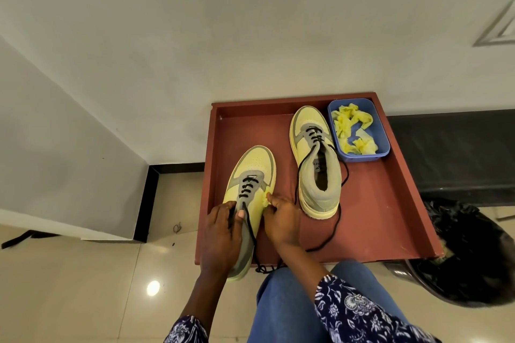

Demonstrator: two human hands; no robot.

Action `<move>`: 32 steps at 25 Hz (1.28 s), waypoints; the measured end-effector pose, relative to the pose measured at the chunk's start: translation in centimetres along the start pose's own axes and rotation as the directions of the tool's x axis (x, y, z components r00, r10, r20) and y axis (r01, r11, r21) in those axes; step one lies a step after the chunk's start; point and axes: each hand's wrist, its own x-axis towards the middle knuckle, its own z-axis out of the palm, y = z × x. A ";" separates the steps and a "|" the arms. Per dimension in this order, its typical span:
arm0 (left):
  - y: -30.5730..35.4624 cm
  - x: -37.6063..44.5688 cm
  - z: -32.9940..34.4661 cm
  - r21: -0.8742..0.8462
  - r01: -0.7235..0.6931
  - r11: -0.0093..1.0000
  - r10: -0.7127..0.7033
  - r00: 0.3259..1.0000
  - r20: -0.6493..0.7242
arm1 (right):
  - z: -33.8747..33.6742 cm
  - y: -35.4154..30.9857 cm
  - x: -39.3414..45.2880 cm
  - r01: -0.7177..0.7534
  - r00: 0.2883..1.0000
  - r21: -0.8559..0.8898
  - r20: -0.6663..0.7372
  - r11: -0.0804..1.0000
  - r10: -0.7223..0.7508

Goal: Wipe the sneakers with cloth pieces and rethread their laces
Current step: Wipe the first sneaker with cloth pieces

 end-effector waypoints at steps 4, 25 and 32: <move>0.2 -0.1 -0.1 0.010 -0.007 1.000 0.007 1.000 -0.005 | 0.3 0.5 -1.5 -0.113 0.991 0.012 0.071 0.993 0.112; 0.1 -0.2 0.0 0.000 0.009 1.000 -0.009 1.000 -0.018 | 2.2 1.4 -7.2 -0.432 0.839 0.063 0.393 0.900 0.376; -0.4 -0.2 0.1 0.031 -0.046 0.998 0.047 0.999 -0.009 | 0.8 0.1 -2.4 -0.478 0.858 0.165 0.297 0.863 0.419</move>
